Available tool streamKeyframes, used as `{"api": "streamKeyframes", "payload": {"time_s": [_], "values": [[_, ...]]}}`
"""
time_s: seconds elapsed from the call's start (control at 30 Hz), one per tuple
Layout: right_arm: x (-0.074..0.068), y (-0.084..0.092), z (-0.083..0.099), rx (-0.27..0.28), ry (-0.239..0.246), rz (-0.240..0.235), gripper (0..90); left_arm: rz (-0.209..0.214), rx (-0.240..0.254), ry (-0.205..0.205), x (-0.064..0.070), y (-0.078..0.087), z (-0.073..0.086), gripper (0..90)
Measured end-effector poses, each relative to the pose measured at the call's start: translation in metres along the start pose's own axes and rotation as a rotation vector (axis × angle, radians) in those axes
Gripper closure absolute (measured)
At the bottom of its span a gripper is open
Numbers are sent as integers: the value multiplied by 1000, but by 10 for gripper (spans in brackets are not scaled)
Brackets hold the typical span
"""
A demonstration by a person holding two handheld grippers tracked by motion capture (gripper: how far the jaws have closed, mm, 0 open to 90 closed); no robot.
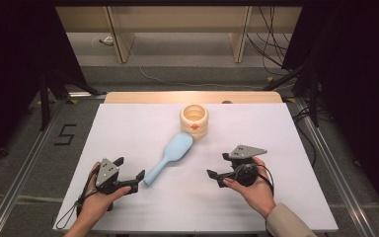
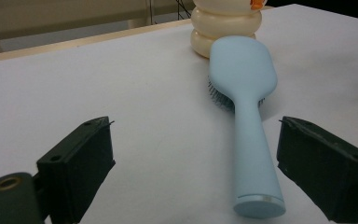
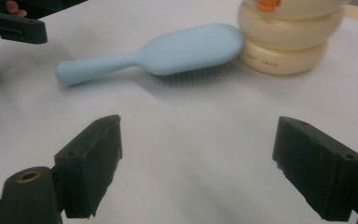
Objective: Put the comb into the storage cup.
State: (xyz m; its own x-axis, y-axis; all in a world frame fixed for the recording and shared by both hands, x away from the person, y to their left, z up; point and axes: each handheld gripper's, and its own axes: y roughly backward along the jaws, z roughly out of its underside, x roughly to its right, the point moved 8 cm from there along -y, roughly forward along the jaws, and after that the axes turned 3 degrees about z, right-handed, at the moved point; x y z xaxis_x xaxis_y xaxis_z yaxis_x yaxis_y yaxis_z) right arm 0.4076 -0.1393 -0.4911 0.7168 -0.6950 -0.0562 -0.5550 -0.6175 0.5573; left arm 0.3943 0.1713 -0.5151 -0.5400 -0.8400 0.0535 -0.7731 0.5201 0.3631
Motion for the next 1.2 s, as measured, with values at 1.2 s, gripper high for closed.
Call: {"api": "streamKeyframes", "payload": {"time_s": [1.2], "values": [[47,55,36,23,-88,130,164,138,-410,-93,35,-47,-32,167]]}}
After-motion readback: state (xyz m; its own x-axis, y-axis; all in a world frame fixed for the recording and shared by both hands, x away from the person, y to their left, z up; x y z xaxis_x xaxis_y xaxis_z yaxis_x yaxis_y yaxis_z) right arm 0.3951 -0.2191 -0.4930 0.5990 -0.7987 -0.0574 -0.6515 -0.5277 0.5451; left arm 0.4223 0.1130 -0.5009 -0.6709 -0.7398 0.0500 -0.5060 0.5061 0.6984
